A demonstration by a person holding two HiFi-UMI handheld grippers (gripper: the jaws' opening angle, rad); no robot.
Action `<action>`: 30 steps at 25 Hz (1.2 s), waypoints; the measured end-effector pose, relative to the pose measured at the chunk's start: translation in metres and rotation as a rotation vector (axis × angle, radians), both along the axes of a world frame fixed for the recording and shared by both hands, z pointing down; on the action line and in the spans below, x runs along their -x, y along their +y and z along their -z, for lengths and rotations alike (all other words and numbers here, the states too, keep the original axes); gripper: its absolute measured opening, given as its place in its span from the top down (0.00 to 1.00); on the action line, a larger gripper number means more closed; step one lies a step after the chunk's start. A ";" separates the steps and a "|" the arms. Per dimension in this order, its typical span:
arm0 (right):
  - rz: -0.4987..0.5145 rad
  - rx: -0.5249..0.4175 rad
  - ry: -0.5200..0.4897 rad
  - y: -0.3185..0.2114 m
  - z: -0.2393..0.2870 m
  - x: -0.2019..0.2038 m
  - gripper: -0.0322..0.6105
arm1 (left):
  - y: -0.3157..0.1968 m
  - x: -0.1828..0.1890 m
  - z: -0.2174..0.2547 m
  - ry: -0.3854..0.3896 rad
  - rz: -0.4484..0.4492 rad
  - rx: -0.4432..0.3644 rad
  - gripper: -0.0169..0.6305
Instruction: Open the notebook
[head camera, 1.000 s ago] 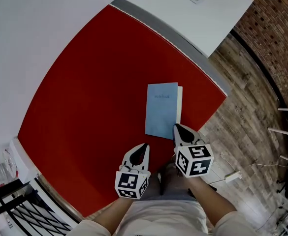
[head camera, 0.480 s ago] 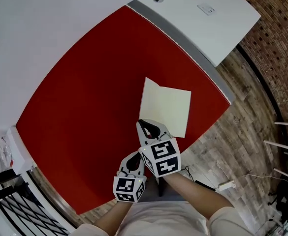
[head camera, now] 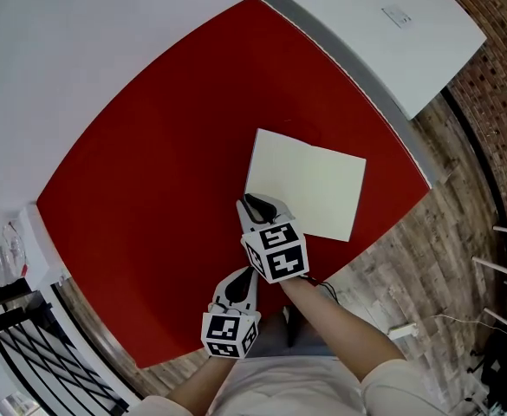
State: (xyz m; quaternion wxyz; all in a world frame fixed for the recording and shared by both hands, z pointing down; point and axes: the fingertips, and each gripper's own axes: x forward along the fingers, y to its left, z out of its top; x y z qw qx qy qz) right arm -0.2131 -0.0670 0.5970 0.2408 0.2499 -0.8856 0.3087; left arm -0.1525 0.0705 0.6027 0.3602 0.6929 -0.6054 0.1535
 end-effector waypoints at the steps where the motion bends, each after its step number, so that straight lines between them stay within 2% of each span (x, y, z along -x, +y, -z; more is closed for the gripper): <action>1: 0.008 0.008 0.012 0.001 -0.007 0.003 0.90 | 0.000 0.000 -0.001 0.002 0.001 0.002 0.96; 7: 0.035 0.042 0.075 0.006 -0.040 0.015 0.90 | 0.001 0.002 -0.007 0.007 0.004 0.010 0.96; 14: 0.026 0.099 0.088 0.008 -0.065 0.013 0.90 | 0.004 0.002 -0.011 0.009 0.008 0.025 0.96; 16: 0.016 0.097 0.100 0.008 -0.067 0.010 0.90 | 0.004 0.002 -0.013 0.010 0.009 0.028 0.96; 19: -0.018 0.080 0.187 0.007 -0.072 0.000 0.90 | 0.004 0.003 -0.015 0.011 0.008 0.030 0.96; 23: 0.002 0.059 0.262 0.009 -0.076 -0.006 0.91 | 0.002 0.001 -0.014 0.014 0.003 0.023 0.96; 30: -0.013 0.059 0.278 0.005 -0.077 -0.004 0.92 | 0.000 0.002 -0.014 0.009 -0.005 0.021 0.96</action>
